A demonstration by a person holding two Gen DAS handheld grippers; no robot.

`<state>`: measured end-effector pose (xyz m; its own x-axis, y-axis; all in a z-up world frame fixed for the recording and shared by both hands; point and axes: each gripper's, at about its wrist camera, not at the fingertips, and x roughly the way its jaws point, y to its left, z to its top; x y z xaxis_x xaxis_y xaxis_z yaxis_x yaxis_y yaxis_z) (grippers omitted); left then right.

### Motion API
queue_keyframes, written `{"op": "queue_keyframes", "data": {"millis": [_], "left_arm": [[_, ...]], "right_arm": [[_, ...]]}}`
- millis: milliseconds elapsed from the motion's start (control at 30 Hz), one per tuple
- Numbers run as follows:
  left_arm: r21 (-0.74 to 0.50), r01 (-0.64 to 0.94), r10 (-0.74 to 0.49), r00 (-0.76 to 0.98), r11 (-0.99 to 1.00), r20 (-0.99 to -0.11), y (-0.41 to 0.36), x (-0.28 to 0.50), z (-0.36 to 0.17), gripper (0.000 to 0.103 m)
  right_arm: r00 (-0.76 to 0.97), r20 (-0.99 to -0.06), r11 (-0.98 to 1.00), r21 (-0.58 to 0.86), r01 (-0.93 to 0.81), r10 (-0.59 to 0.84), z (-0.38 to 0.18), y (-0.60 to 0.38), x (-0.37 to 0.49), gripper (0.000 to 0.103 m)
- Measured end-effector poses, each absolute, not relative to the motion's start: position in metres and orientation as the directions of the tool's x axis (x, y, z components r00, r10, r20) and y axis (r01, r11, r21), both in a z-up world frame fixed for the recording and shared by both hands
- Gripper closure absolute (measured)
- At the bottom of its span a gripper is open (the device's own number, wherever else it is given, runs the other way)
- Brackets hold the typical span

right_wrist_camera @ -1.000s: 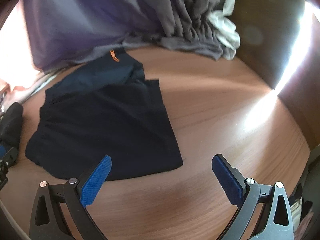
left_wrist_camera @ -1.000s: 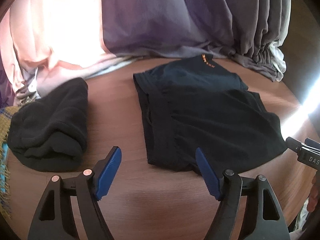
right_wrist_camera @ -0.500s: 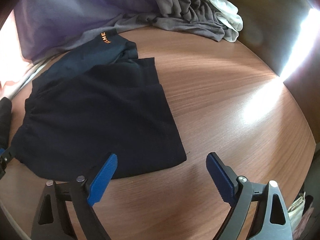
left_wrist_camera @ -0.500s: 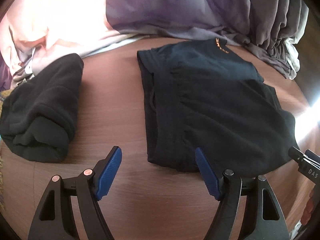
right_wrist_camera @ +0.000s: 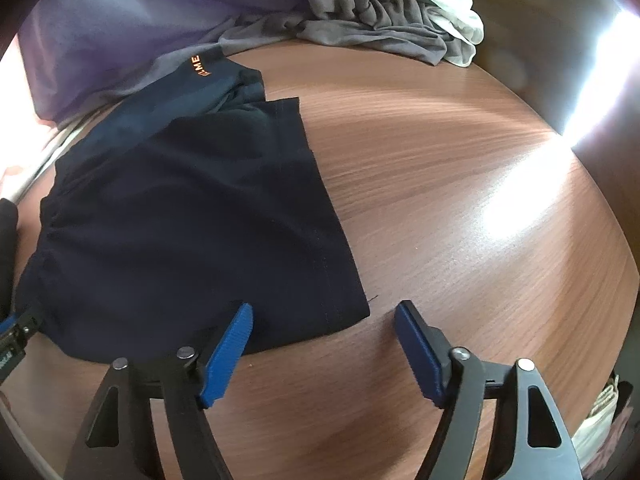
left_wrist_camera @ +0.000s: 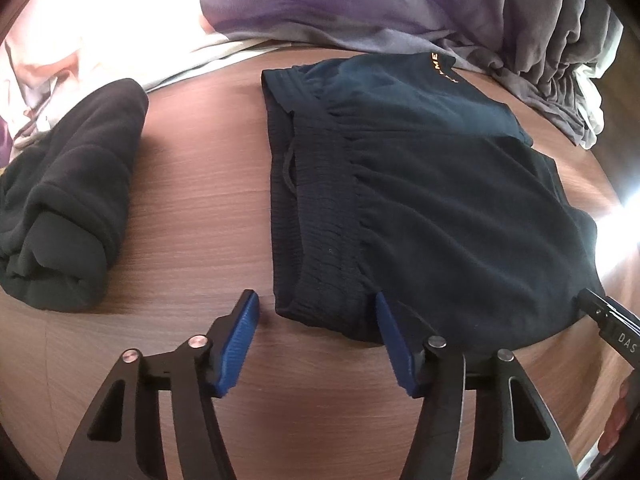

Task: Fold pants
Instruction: 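Close the right tool on the shorts' leg hem while the left tool grips the waistband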

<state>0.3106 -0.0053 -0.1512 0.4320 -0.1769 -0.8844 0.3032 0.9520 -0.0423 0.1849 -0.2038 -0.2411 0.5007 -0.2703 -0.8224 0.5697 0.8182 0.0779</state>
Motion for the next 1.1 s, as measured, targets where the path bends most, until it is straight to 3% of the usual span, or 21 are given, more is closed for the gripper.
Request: {"op": "queue_keyframes", "data": {"millis": [67, 167, 233, 400, 1100], "left_arm": [[-0.052, 0.307, -0.186, 0.425, 0.95, -0.886, -0.006, 0.311, -0.152, 0.055], [-0.064, 0.3, -0.193, 0.424, 0.952, -0.885, -0.005, 0.311, -0.15, 0.061], [-0.065, 0.306, -0.199, 0.431, 0.95, -0.88, -0.006, 0.31, -0.147, 0.062], [-0.067, 0.314, -0.213, 0.459, 0.947, -0.863, -0.006, 0.306, -0.136, 0.065], [-0.035, 0.226, -0.172, 0.623, 0.974, -0.763, 0.017, 0.269, -0.066, 0.066]], "right_arm": [[0.508, -0.821, 0.821, 0.088, 0.563, -0.261, -0.241, -0.203, 0.185, 0.038], [0.518, -0.816, 0.824, 0.096, 0.558, -0.256, -0.239, -0.202, 0.184, 0.054], [0.523, -0.815, 0.823, 0.107, 0.557, -0.248, -0.239, -0.203, 0.183, 0.069], [0.549, -0.806, 0.833, 0.135, 0.536, -0.222, -0.234, -0.202, 0.181, 0.087], [0.734, -0.655, 0.875, 0.238, 0.422, -0.176, -0.149, -0.18, 0.151, 0.091]]}}
